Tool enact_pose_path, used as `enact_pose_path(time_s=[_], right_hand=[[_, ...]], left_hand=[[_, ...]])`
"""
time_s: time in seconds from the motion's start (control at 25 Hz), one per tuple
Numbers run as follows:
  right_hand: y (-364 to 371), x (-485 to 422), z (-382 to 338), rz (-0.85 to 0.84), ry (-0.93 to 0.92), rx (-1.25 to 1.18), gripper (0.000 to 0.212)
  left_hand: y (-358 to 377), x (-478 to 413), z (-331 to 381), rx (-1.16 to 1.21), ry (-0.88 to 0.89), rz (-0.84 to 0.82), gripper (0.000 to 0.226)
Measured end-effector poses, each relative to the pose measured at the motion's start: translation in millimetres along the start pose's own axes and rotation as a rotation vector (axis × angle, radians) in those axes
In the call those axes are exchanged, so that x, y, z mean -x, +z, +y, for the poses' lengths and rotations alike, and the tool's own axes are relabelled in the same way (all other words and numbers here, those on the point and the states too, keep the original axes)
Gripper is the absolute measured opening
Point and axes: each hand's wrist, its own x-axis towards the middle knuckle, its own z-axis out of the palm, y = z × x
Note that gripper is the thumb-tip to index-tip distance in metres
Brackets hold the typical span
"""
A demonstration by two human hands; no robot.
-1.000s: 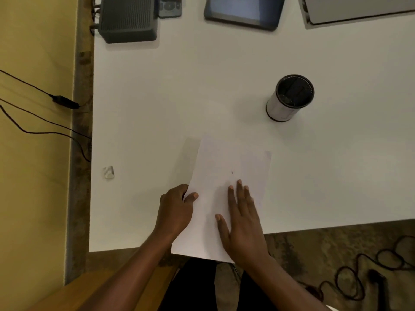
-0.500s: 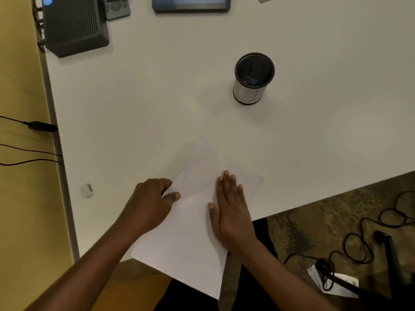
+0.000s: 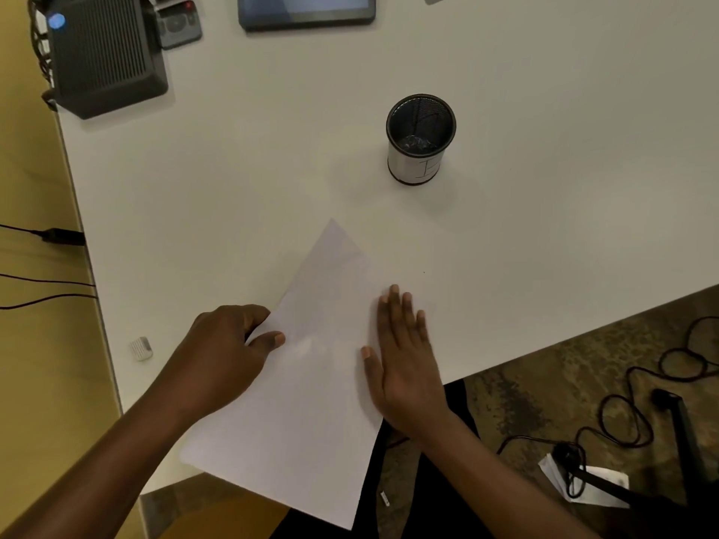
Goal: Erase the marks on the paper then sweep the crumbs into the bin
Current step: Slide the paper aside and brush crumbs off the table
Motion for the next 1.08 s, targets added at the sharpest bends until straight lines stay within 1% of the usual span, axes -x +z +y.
enact_pose_path(time_s=[0.08,0.12,0.16,0.28,0.32,0.36,0.48,0.52,0.56,0.64,0.68,0.72,0.8,0.84,0.88,0.96,1.0,1.08], right_hand=[[-2,-1,-22,-0.058,-0.176,-0.061,0.068],[1,0,-28,-0.070,-0.216,-0.067,0.068],[5,0,-24,-0.060,-0.190,-0.050,0.067],[-1,-1,17,0.015,0.087,0.078,0.070],[-6,0,24,0.036,0.120,0.099,0.071],[-11,0,23,0.045,0.100,0.100,0.071],[-12,0,-9,-0.017,-0.165,0.047,0.071],[-7,0,-10,-0.035,-0.201,0.063,0.070],[-4,-2,-3,-0.033,-0.169,0.095,0.070],[-9,-5,19,0.006,0.028,0.143,0.071],[-13,-6,24,0.022,0.062,0.139,0.071],[-15,-7,24,0.016,0.014,0.132,0.071],[-13,-9,14,-0.028,-0.190,0.123,0.069],[-10,-10,12,-0.029,-0.224,0.134,0.068],[-10,-11,14,-0.004,-0.174,0.146,0.068],[-16,-15,23,0.045,0.014,0.149,0.069],[-20,-15,26,0.045,0.011,0.151,0.069],[-20,-15,26,0.009,-0.134,0.183,0.069]], left_hand=[[-1,0,3,-0.022,0.022,-0.014,0.015],[-2,1,4,-0.036,0.035,-0.020,0.016],[-3,1,6,-0.045,0.047,-0.023,0.016],[-10,3,8,-0.052,0.080,-0.018,0.016],[-11,3,9,-0.058,0.088,-0.016,0.017],[-12,3,10,-0.065,0.094,-0.016,0.017],[-13,3,14,-0.084,0.103,-0.005,0.019],[-14,3,15,-0.091,0.103,-0.004,0.019],[-16,4,16,-0.089,0.098,-0.006,0.020],[-21,5,16,-0.063,0.073,-0.004,0.020],[-23,5,17,-0.052,0.064,0.004,0.019],[-23,6,16,-0.051,0.060,0.012,0.019],[-23,6,17,-0.068,0.056,0.020,0.019],[-23,8,18,-0.073,0.053,0.023,0.019],[-23,9,19,-0.066,0.046,0.026,0.018],[-26,12,19,-0.021,0.030,0.038,0.016],[-27,12,18,-0.009,0.030,0.048,0.016],[-27,13,17,-0.015,0.036,0.055,0.017]])
